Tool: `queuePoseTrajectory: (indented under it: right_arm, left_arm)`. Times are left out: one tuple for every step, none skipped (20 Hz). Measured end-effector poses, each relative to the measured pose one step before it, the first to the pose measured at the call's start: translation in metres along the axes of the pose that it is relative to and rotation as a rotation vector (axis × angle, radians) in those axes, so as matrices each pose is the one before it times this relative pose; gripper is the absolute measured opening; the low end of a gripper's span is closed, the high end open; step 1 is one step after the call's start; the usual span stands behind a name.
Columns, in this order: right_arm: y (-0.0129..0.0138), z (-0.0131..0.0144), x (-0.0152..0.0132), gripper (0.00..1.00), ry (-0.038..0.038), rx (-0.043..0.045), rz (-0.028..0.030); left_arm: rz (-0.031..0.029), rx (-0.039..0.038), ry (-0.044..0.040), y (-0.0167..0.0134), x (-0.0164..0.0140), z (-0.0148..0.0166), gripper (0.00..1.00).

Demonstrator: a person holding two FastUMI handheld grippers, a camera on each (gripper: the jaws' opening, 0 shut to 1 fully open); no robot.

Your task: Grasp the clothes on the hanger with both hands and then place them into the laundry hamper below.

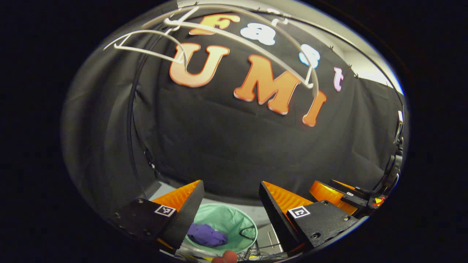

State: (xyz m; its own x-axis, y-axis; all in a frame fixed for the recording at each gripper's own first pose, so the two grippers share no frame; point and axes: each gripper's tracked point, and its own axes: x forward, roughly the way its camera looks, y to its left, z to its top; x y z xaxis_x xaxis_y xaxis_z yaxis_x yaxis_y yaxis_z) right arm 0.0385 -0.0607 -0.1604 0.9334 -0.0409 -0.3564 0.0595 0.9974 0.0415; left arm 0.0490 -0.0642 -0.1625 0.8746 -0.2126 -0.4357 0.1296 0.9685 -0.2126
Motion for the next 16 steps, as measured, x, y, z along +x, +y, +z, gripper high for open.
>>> queuePoseTrajectory:
  right_arm:
    - [-0.00169, 0.01787, -0.00921, 0.98, -0.04076, -0.00102, 0.00619]
    - [-0.00086, 0.01592, -0.00577, 0.98, -0.03792, -0.01021, 0.00346]
    - [-0.0024, 0.01401, -0.00376, 1.0, -0.03724, -0.01458, 0.00086]
    - [-0.00223, 0.01346, -0.00308, 0.94, -0.03511, -0.01757, -0.00079]
    - [-0.00202, 0.01361, -0.00218, 0.98, -0.03825, -0.01588, -0.00326]
    - [-0.00388, 0.01319, -0.00441, 0.98, -0.03302, -0.01448, -0.00703]
    - [-0.00252, 0.01352, -0.00402, 0.98, -0.03524, -0.00662, -0.00298]
    - [-0.00037, 0.01494, -0.00463, 0.89, -0.0382, -0.00092, 0.0082]
    - [-0.00029, 0.01426, -0.00504, 0.98, -0.0419, 0.0044, 0.0064]
    - [-0.00053, 0.01316, -0.00395, 0.98, -0.03426, 0.00827, 0.00202]
    - [-0.00262, 0.00517, -0.00028, 0.98, -0.01374, 0.00681, -0.00295]
    - [-0.00293, 0.00222, -0.00057, 0.98, -0.00076, 0.00492, -0.00165]
    - [-0.00201, 0.00172, -0.00365, 0.92, 0.00109, 0.00233, -0.00268]
    - [-0.00249, 0.0012, -0.00092, 0.95, -0.00376, -0.00098, -0.00705]
    - [-0.00389, 0.0014, 0.00044, 0.98, -0.00389, -0.00166, -0.01047]
    - [-0.00425, 0.00081, 0.00111, 0.98, -0.00163, -0.00003, -0.01071]
  left_arm:
    - [-0.0096, -0.00566, -0.05143, 0.00216, -0.00488, 0.01928, 0.96]
    - [-0.00921, -0.00226, -0.04778, -0.00228, -0.00696, 0.01611, 0.95]
    - [-0.00015, 0.00603, -0.03962, 0.00134, -0.00492, 0.01621, 0.95]
    - [0.00439, 0.01344, -0.03628, 0.00321, -0.00439, 0.01204, 0.95]
    - [0.00747, 0.01787, -0.03232, 0.00124, -0.00281, 0.00558, 0.95]
    - [0.01072, 0.01998, -0.02923, 0.00216, -0.00209, 0.0079, 0.95]
    - [0.01245, 0.02049, -0.02851, 0.00469, -0.00599, 0.01264, 0.92]
    - [0.014, 0.01509, -0.0242, 0.00491, -0.00482, 0.01575, 0.95]
    - [0.01844, 0.01105, -0.02242, 0.00583, -0.00282, 0.00968, 0.92]
    - [0.01468, 0.00474, -0.02654, 0.00431, -0.00088, 0.00838, 0.92]
    - [0.00509, 0.00182, -0.02928, 0.00018, -0.00233, 0.00706, 0.92]
    - [0.00591, -0.00018, -0.02687, 0.00126, -0.00086, 0.00599, 0.92]
    - [0.00893, -0.00132, -0.01685, 0.00295, -0.0012, 0.00553, 0.95]
    - [0.0079, -0.00029, -0.0085, 0.00296, -0.00124, 0.00431, 0.99]
    - [0.00762, 0.00264, -0.00838, 0.00226, -0.00027, 0.00362, 0.95]
    - [0.01012, 0.00593, -0.0114, 0.00297, -0.00069, 0.00351, 0.95]
